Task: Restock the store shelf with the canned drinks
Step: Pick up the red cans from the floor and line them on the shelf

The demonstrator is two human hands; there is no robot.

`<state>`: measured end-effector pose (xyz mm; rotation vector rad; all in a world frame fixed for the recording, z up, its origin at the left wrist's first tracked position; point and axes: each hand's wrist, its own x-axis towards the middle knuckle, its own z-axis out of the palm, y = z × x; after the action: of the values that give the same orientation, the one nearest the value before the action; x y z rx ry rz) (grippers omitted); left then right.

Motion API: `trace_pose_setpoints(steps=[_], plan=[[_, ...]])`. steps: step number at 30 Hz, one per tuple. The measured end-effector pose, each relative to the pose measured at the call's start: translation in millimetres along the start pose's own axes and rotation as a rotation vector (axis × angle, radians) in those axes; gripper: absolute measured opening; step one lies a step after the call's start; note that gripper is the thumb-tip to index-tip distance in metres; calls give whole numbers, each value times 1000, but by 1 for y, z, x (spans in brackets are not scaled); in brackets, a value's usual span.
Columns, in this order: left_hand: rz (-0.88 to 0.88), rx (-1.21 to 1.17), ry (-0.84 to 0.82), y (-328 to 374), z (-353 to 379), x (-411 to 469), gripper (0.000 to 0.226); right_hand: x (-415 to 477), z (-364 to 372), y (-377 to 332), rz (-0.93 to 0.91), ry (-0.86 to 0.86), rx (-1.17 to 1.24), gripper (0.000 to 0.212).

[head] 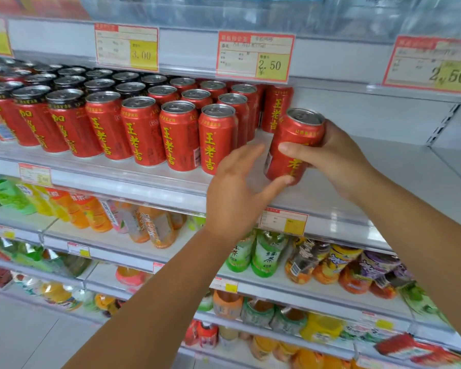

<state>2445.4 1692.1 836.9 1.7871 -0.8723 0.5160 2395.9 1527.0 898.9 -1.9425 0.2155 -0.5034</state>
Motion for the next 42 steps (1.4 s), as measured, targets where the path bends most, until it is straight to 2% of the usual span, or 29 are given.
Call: trace_pose_setpoints(steps=[4, 8, 14, 21, 26, 30, 36, 39, 42], plan=[[76, 251, 110, -47, -20, -13, 42, 28, 8, 15, 52, 110, -65, 55], [236, 357, 113, -77, -28, -16, 44, 52, 21, 18, 50, 141, -82, 56], [311, 382, 155, -86, -21, -19, 46, 60, 24, 37, 115, 30, -182, 87], [315, 396, 171, -87, -19, -20, 46, 94, 29, 47, 73, 167, -337, 87], [325, 401, 167, -88, -20, -20, 46, 104, 37, 52, 59, 225, -304, 83], [340, 410, 177, -90, -20, -20, 48, 108, 42, 56, 58, 249, -288, 78], [293, 375, 102, -85, -26, -20, 45, 92, 36, 46, 181, 178, -284, 92], [294, 359, 85, -67, -33, -23, 35, 51, 14, 28, 136, 186, -353, 71], [413, 269, 40, -29, -24, -43, 25, -25, -9, 11, -104, 298, -286, 43]])
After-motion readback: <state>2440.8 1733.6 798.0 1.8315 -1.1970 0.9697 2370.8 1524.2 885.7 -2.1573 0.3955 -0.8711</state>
